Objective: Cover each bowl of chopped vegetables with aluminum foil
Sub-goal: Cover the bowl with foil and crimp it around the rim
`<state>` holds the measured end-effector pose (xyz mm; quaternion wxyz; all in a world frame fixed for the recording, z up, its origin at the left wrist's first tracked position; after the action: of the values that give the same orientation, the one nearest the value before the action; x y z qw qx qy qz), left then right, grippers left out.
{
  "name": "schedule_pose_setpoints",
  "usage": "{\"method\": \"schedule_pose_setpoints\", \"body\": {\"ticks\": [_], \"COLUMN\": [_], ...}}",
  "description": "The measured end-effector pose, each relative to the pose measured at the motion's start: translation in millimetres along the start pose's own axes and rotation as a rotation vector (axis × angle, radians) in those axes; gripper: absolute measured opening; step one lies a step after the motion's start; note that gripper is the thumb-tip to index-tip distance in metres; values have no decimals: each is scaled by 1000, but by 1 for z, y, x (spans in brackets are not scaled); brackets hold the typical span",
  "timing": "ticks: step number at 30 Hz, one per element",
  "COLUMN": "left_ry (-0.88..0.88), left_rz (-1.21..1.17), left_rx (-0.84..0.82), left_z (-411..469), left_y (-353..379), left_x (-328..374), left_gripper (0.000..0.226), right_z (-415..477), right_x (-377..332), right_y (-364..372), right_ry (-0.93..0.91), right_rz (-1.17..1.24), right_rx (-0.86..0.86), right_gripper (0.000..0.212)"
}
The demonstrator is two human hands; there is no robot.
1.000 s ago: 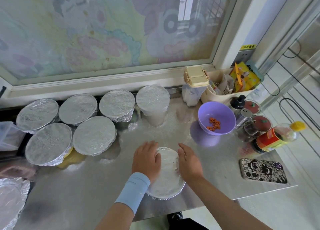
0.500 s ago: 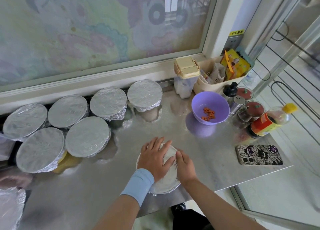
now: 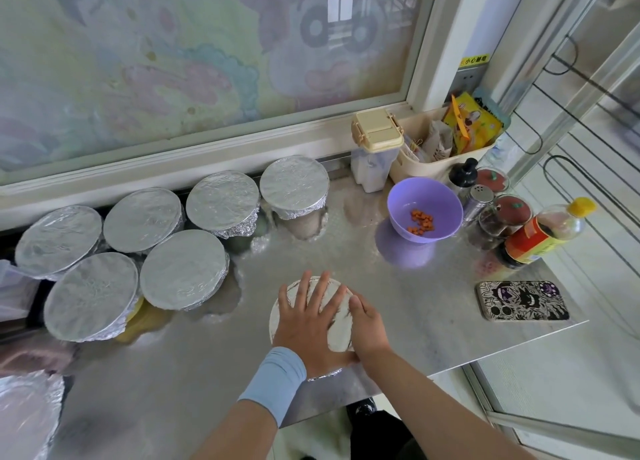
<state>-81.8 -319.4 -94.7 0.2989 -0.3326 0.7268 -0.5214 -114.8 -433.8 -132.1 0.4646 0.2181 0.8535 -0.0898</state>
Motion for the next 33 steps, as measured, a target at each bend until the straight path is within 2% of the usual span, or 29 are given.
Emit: {"method": "schedule_pose_setpoints", "body": {"ticks": [6, 10, 12, 18, 21, 23, 25, 29, 33], "left_ry": [-89, -232, -298, -453, -479, -461, -360, 33, 79], "left_rz": [-28, -73, -94, -166, -176, -189, -222, -150, -33], "left_rx": [8, -46, -72, -3, 26, 77, 149, 41, -5], "left_z": [-4, -7, -8, -13, -21, -24, -21, -9, -9], "left_y": [-3, -9, -12, -20, -16, -10, -6, -3, 3], "left_x": [-1, -6, -13, -48, -58, -63, -68, -52, -36], "left_gripper": [114, 105, 100, 55, 44, 47, 63, 82, 87], "right_z": [3, -12, -31, -43, -31, -23, -18, -19, -21], "right_x": [-9, -12, -5, 14, 8, 2, 2, 10, 21], "right_y": [3, -4, -4, 13, 22, 26, 27, 21, 24], "right_ry": [44, -55, -106, -99, -104, -111, -115, -123, -73], "right_rz": [-29, -91, -94, -68, -125, -143, -147, -64, 92], "right_rx": [-54, 83, 100, 56, 9, -8, -20, -20, -48], "right_gripper": [33, 37, 38, 42, 42, 39, 38, 36, 33]}}
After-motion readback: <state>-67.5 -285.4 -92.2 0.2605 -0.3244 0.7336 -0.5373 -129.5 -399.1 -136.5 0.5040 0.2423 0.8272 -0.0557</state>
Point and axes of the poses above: each hand's wrist, its own z-axis towards the middle knuckle, its own y-axis out of the palm, x = y × z, the point moved 4 cm from there along z, towards the middle knuckle, and after that the axes turned 7 degrees about z, right-handed, at the moved point
